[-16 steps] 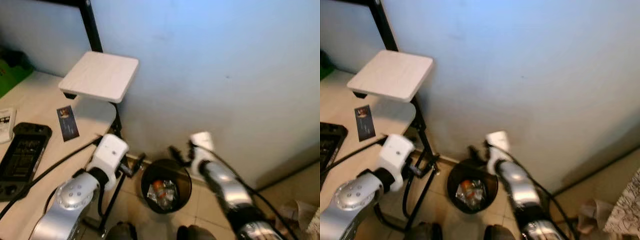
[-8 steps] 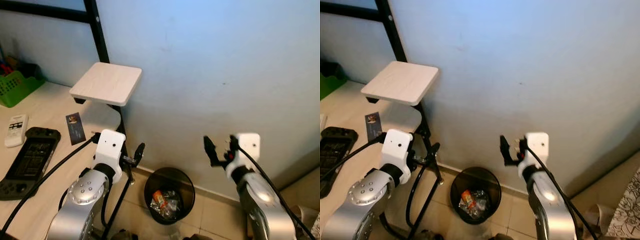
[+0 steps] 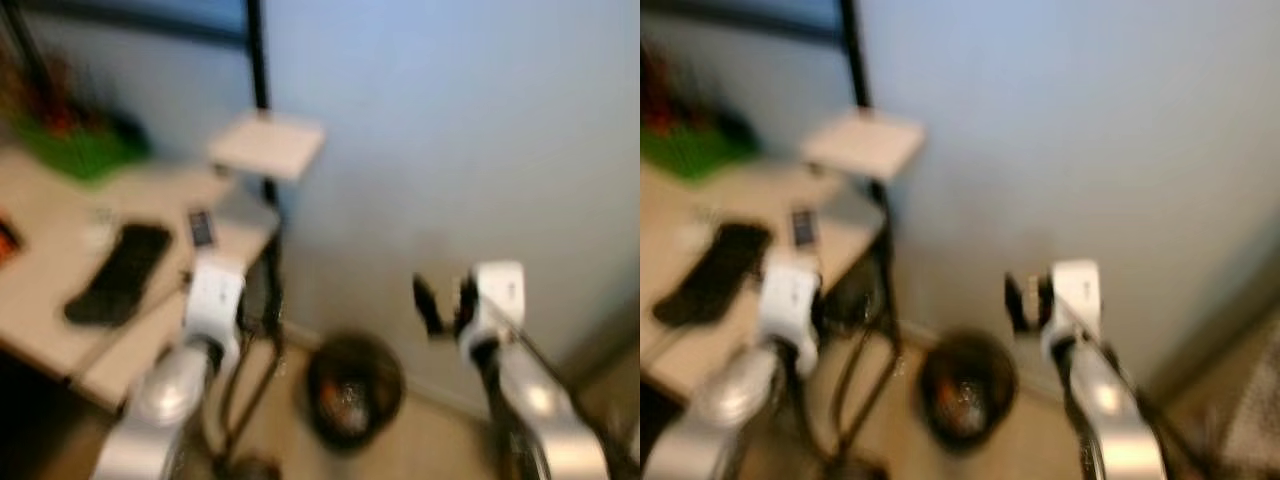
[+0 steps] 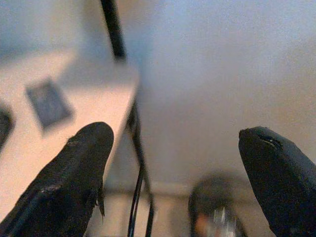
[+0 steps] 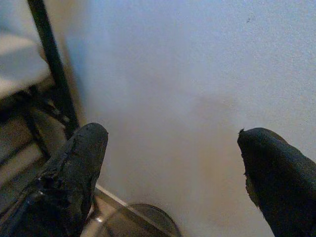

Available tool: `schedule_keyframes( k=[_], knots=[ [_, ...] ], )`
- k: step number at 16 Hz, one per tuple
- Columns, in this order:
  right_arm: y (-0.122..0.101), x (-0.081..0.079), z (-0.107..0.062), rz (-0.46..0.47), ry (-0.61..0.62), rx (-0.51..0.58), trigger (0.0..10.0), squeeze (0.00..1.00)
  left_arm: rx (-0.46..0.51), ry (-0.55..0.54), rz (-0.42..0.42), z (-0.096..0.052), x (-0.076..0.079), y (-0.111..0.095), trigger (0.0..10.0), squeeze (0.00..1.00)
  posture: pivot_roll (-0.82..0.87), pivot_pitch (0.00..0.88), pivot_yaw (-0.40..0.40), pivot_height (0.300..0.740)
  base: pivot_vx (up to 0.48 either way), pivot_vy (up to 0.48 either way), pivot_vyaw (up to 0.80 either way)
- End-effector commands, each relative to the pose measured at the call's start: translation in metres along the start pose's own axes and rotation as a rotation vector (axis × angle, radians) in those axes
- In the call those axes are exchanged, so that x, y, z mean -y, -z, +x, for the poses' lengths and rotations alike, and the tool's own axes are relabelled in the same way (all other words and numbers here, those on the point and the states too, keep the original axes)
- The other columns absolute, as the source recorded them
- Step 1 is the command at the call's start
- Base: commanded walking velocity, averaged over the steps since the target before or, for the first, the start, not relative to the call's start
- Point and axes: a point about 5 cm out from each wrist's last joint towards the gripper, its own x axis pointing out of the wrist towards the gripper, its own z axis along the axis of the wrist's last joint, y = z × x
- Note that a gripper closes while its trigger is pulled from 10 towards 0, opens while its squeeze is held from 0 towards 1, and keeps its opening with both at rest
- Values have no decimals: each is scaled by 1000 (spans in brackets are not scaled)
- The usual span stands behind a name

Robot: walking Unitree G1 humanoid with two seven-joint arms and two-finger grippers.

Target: Clean up the room

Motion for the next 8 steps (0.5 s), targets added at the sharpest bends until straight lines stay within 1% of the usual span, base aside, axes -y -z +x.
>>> schedule_keyframes(
  k=[1, 6, 7, 8],
  knots=[
    [4, 1, -2, 4, 18, -35, 10000, 0, 51, -10, 25, 3, -1, -13, 10000, 0, -36, 0, 9, 740, 0, 0, -775],
    [1, 3, -8, -2, 60, -28, 10000, 0, 37, -52, 2, -4, -6, -8, 10000, 0, -22, 0, 13, 740, 0, 0, -779],
    [-4, 5, -9, -19, 111, -21, 10000, 0, 65, -140, 10, -6, -15, -10, 10000, 0, -16, 0, 13, 740, 0, 0, -763],
    [-6, 5, -10, 18, 138, -6, 10000, 0, 112, -203, 15, -9, -21, -14, 10000, 0, -11, 0, 12, 740, 0, 0, -769]
  ],
)
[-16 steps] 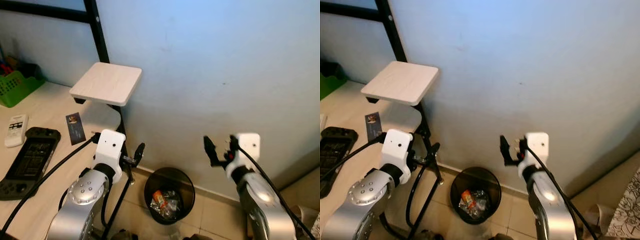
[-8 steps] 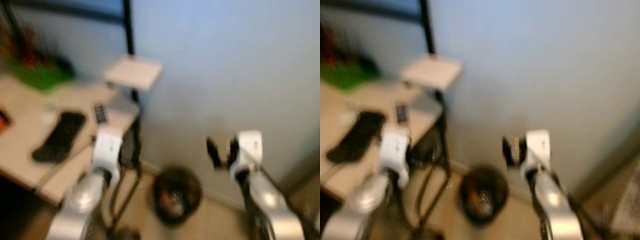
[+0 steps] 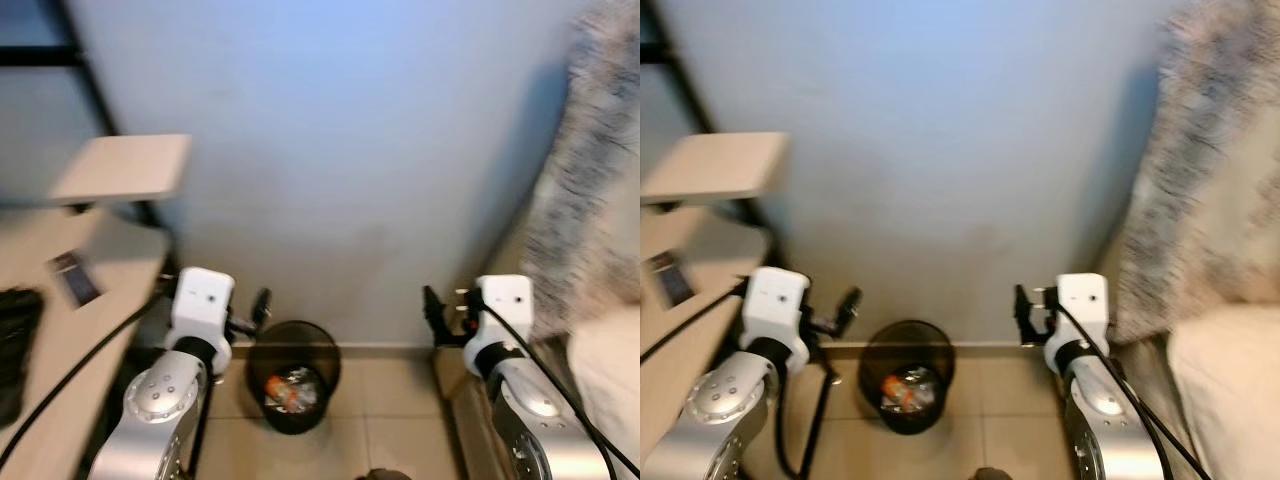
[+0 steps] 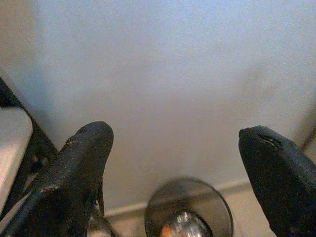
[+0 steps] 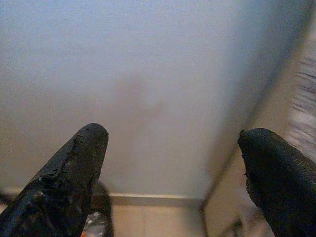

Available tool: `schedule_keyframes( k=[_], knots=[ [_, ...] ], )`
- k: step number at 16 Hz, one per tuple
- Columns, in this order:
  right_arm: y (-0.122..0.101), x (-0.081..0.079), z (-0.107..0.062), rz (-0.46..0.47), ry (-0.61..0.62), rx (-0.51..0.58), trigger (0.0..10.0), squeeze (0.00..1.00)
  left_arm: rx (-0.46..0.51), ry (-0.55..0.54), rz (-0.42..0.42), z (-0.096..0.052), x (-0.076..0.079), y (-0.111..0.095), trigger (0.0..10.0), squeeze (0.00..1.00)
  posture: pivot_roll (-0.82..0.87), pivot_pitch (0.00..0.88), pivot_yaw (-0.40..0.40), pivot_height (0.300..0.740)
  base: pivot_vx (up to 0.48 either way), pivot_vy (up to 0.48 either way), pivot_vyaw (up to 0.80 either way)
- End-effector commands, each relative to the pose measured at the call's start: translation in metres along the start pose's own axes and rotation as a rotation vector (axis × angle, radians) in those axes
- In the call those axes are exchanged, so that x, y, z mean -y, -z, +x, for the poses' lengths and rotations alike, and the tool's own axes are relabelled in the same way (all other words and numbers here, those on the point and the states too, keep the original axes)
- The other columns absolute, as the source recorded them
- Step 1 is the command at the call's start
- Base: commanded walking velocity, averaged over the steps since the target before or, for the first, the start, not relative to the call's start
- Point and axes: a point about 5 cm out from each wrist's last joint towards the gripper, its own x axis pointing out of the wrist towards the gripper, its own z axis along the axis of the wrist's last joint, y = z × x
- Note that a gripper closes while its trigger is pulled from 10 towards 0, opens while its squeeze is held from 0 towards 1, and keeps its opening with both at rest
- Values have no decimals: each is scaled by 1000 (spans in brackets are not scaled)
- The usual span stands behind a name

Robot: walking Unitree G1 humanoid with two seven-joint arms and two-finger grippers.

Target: Clean up the room

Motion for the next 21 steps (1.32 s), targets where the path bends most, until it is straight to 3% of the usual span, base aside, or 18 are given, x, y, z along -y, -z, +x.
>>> schedule_keyframes(
  k=[1, 5, 6, 8, 9, 10, 12, 14, 15, 17, 21],
  knots=[
    [-9, -1, -2, 20, 16, 33, 10000, 0, 49, -73, 23, -3, -10, -6, 10000, 0, -11, 0, 12, 740, 0, 0, -769],
    [-5, -4, -12, 62, -17, 29, 10000, 0, 114, -199, -112, -19, -24, -12, 10000, 0, 17, 31, 1, 740, 0, 0, -775],
    [-2, -1, -13, 55, -20, 12, 10000, 0, 109, -183, -130, -21, -22, -12, 10000, 0, 30, 28, -5, 740, 0, 0, -781],
    [-3, 16, -7, 58, 9, -12, 10000, 0, 99, -81, -86, -13, -2, -15, 10000, 0, 11, 11, 14, 740, 0, 0, -775],
    [-6, 22, -7, 40, 61, -12, 10000, 0, 84, -36, -103, -10, 2, -17, 10000, 0, -1, 8, 17, 740, 0, 0, -744],
    [-8, 23, -5, 50, 77, -5, 10000, 0, 85, 19, -123, -5, 2, -16, 10000, 0, -22, 40, 22, 740, 0, 0, -638],
    [-11, 18, 3, 25, 36, 46, 10000, 0, 54, 92, -70, 1, 4, -11, 10000, 0, -10, 4, 23, 740, 0, 0, -731],
    [-14, 19, 4, -9, 87, 106, 10000, 0, 51, 81, -71, 0, 2, -14, 10000, 0, 0, 0, 22, 740, 0, 0, -762],
    [-12, 13, 7, 44, 83, 80, 10000, 0, 53, 82, -92, 0, -2, -13, 10000, 0, -22, 0, 41, 740, 0, 0, -781],
    [-12, 1, 7, 67, 22, 65, 10000, 0, 32, 47, -107, 5, -6, -7, 10000, 0, -34, 0, 50, 740, 0, 0, -791],
    [-7, 2, 3, 38, 8, 49, 10000, 0, 22, 30, -63, 7, -9, -5, 10000, 0, -23, 0, 19, 740, 0, 0, -800]
  ],
)
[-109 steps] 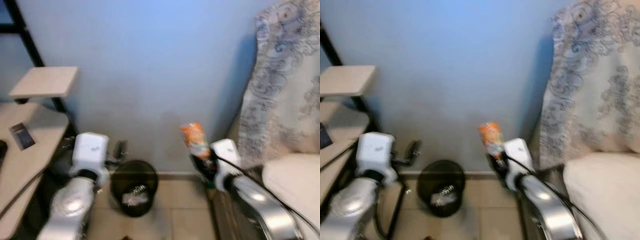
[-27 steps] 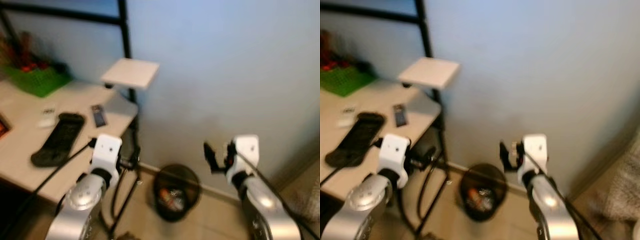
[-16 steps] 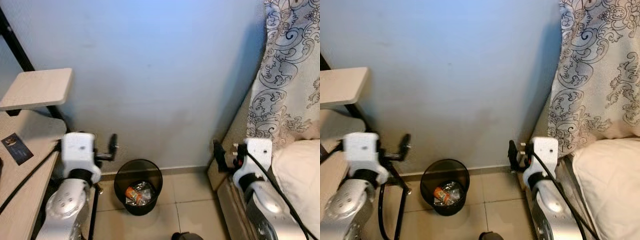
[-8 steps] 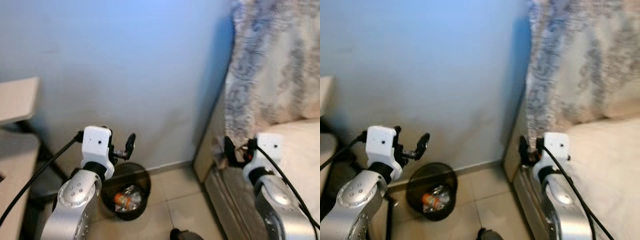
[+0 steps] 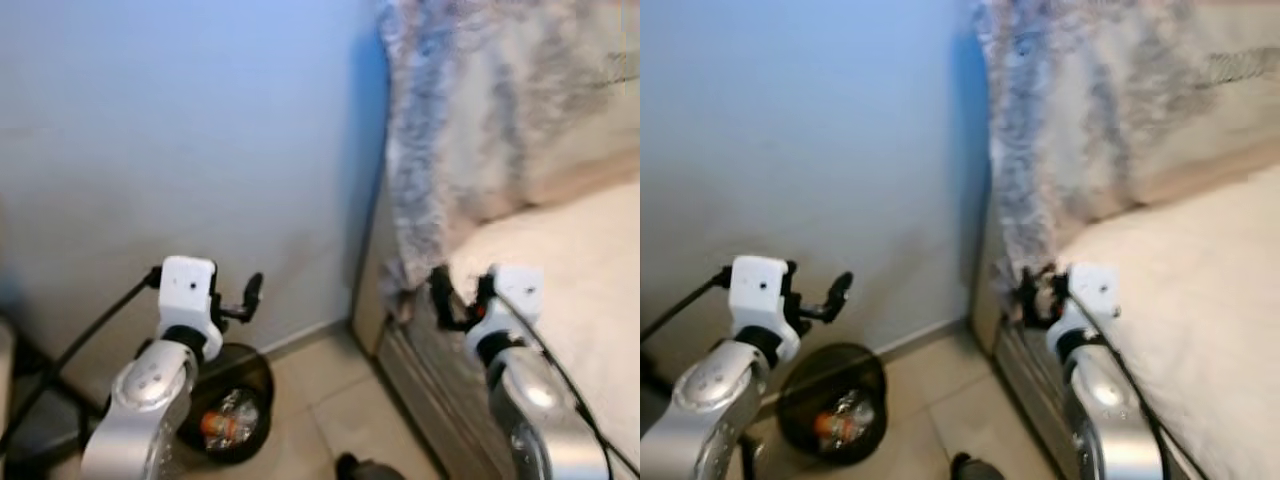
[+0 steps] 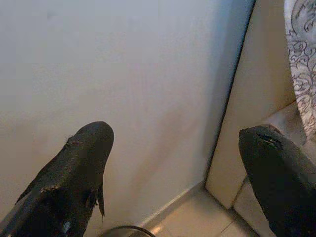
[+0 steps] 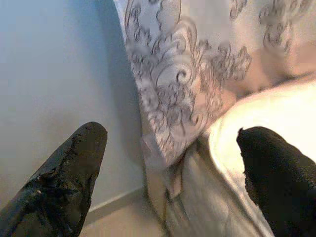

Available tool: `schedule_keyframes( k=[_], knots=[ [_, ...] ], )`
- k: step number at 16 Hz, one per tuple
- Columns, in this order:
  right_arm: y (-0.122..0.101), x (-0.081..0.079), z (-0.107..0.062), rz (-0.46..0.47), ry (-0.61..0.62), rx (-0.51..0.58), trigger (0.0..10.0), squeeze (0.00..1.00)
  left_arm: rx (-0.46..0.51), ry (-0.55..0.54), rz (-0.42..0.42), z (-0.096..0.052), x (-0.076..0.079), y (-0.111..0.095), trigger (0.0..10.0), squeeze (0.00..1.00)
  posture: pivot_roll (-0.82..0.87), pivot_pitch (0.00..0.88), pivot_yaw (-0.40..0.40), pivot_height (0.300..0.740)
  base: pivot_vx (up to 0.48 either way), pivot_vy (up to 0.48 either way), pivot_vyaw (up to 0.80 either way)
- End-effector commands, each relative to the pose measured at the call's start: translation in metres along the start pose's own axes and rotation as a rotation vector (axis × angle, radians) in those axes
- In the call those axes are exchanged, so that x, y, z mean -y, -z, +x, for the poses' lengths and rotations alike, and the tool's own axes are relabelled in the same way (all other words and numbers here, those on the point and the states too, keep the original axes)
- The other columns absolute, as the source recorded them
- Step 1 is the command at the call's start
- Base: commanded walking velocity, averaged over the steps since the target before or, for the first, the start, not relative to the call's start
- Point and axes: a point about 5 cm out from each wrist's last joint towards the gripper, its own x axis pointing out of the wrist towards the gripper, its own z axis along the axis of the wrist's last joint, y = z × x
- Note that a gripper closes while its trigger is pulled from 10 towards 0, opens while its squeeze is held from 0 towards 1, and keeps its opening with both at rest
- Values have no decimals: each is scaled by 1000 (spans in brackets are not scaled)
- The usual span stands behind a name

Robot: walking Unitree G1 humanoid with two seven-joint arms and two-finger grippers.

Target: Clean up the room

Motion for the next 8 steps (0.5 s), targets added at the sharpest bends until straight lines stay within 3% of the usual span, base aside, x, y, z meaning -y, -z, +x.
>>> schedule_keyframes(
  k=[1, 8],
  knots=[
    [0, 7, -1, -4, 21, -11, 10000, 0, 5, -1, 19, 2, 1, -1, 10000, 0, -24, 0, 21, 740, 0, 0, -800],
    [0, 15, -3, -37, 48, -10, 10000, 0, 7, 27, -47, 6, 6, -5, 10000, 0, -47, 0, 49, 740, 0, 0, -800]
  ],
)
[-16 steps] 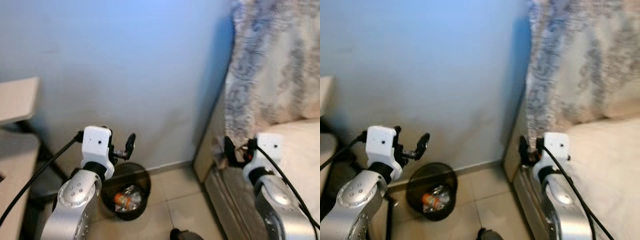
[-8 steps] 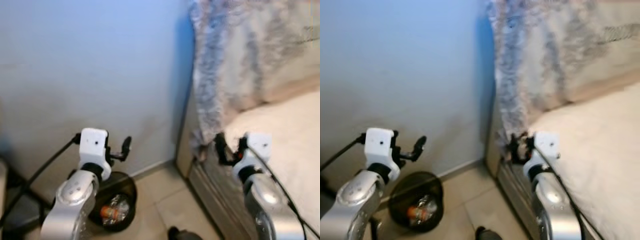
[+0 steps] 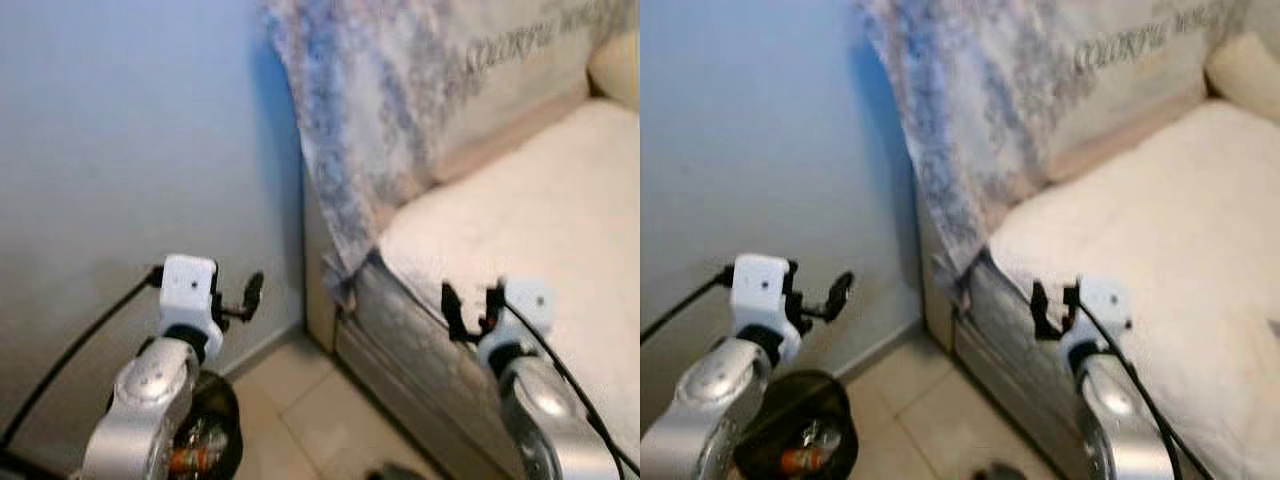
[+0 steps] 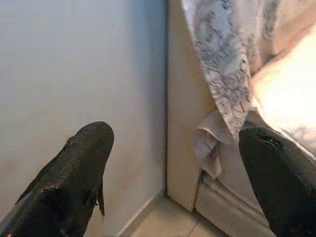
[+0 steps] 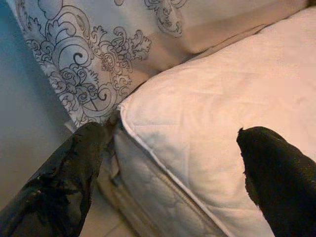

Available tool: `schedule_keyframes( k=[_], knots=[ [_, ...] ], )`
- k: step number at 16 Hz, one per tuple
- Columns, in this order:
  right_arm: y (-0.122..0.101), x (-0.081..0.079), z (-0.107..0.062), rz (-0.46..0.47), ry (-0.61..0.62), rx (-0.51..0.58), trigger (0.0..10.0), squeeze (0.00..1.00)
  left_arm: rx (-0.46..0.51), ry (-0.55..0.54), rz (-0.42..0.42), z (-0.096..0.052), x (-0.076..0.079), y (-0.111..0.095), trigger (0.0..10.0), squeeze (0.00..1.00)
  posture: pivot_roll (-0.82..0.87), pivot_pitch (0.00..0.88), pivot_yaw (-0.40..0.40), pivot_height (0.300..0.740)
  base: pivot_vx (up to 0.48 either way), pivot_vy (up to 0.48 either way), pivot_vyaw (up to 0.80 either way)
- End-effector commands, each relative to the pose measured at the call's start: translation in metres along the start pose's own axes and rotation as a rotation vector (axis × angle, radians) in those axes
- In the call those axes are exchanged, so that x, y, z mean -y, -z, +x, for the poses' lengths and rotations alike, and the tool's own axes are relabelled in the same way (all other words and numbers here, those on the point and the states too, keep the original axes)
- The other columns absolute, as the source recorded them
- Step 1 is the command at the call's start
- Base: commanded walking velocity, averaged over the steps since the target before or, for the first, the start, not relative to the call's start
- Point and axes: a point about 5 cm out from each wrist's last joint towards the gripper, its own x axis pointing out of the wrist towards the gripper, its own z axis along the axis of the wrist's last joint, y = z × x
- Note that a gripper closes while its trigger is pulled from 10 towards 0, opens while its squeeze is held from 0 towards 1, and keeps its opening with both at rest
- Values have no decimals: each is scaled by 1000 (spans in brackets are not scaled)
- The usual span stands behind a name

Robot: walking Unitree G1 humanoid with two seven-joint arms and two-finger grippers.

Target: Clean up the room

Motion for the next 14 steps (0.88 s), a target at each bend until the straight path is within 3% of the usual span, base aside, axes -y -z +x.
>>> schedule_keyframes(
  k=[1, 6, 14],
  knots=[
    [0, 4, -1, -1, 12, -2, 10000, 0, 11, 18, 11, 5, 3, -5, 10000, 0, -52, 0, 48, 740, 0, 0, -800],
    [-1, -1, 9, 0, 9, -1, 10000, 0, 32, 10, 24, -1, -1, -7, 10000, 0, -12, 0, 18, 740, 0, 0, -800],
    [4, 7, 4, 26, 73, -4, 10000, 0, 48, 61, 24, 4, 5, -10, 10000, 0, -24, 0, 22, 740, 33, 0, -800]
  ],
)
